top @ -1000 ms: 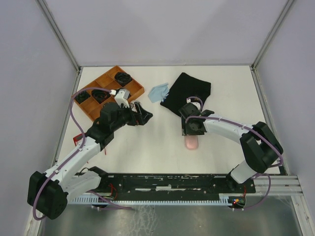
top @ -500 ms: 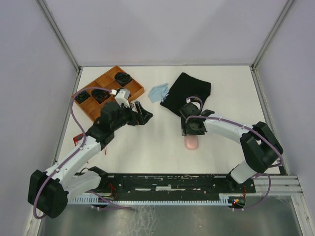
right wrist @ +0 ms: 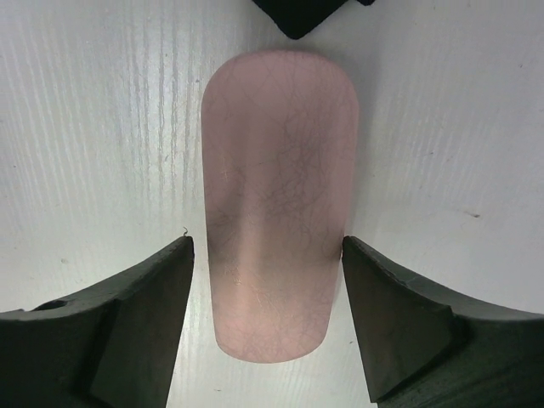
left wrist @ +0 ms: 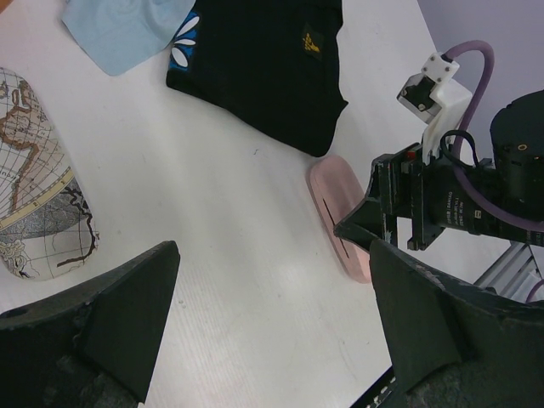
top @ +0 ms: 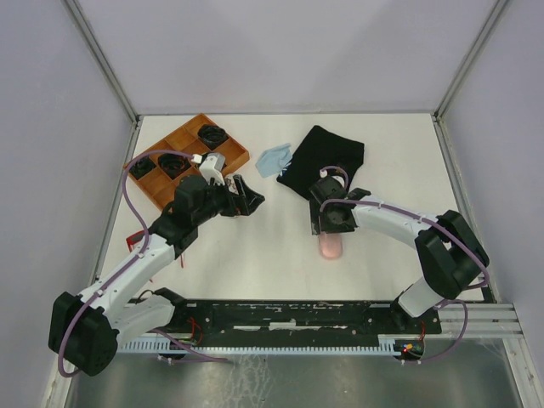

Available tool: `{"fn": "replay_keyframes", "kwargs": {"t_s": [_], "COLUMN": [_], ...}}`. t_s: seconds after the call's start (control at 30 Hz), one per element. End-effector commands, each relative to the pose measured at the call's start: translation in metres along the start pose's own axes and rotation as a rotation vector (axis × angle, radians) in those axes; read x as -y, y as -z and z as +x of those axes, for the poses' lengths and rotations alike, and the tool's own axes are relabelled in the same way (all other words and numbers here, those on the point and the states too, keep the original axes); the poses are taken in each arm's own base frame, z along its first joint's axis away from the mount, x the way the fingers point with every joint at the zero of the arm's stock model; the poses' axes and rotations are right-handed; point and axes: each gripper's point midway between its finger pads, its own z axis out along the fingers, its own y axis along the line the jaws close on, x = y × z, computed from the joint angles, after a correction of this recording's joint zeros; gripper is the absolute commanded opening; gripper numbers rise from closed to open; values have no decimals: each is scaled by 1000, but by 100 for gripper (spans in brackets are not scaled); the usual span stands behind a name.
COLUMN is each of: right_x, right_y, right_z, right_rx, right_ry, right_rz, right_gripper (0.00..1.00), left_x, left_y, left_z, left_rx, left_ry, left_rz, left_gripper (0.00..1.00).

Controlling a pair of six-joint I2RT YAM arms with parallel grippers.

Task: Organize the sunglasses
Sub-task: Adjust the sunglasses case at the center of the board.

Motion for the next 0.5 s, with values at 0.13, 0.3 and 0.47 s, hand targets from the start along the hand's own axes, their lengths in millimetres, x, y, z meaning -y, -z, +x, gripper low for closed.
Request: {"fn": "replay_keyframes", "kwargs": {"t_s": [0.13, 0.3, 0.47], "right_x": [-4, 1, 1], "right_y": [12, 7, 4], "right_z": [-22, -20, -21], "right_rx": [52, 40, 30], "right_ry": [-11, -18, -31], "right_rz": [-24, -16, -39], "right_gripper": [80, 80, 79], "left_x": [13, 14, 13], "left_y": [1, 2, 1], "left_z": [-23, -23, -24], "left_rx": [54, 53, 54], "left_ry": [-12, -15, -14], "left_rz": [26, 26, 25], "left_gripper": [99, 99, 99]}}
